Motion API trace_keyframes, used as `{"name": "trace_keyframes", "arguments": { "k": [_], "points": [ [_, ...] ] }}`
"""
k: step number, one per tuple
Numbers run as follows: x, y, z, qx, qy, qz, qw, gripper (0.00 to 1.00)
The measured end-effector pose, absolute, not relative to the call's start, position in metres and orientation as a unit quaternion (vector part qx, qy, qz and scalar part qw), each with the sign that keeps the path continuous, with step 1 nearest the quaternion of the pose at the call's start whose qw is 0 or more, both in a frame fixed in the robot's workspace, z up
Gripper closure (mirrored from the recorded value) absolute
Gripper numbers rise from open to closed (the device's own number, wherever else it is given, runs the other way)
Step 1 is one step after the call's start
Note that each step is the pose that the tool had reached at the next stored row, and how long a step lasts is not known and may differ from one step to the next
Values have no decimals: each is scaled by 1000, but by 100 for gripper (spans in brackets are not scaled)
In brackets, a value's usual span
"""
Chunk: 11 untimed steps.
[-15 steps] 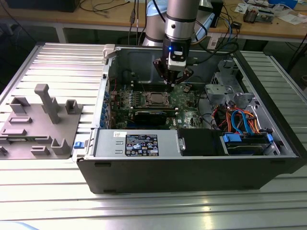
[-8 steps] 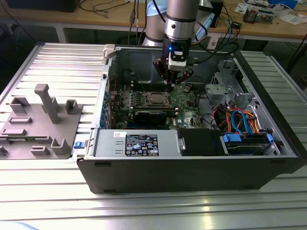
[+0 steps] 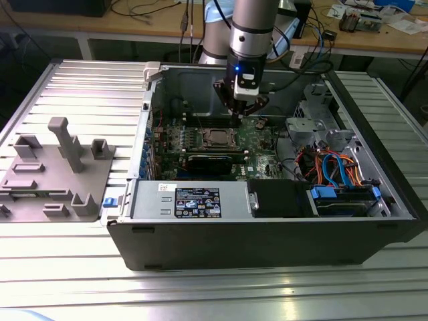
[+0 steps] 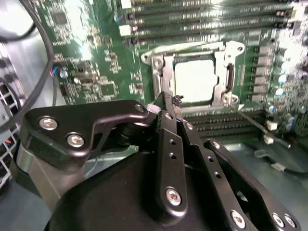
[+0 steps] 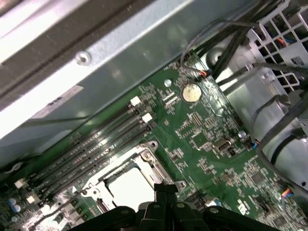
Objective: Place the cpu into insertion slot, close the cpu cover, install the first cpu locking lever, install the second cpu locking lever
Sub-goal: 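Install the first cpu locking lever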
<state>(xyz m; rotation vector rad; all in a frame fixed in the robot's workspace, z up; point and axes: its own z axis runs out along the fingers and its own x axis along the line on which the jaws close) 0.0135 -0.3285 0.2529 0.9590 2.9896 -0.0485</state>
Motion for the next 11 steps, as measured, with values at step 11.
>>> {"name": "trace_keyframes", "arguments": {
  "k": [11],
  "points": [
    [13, -329, 253, 304, 952, 24, -12, 89]
  ]
}}
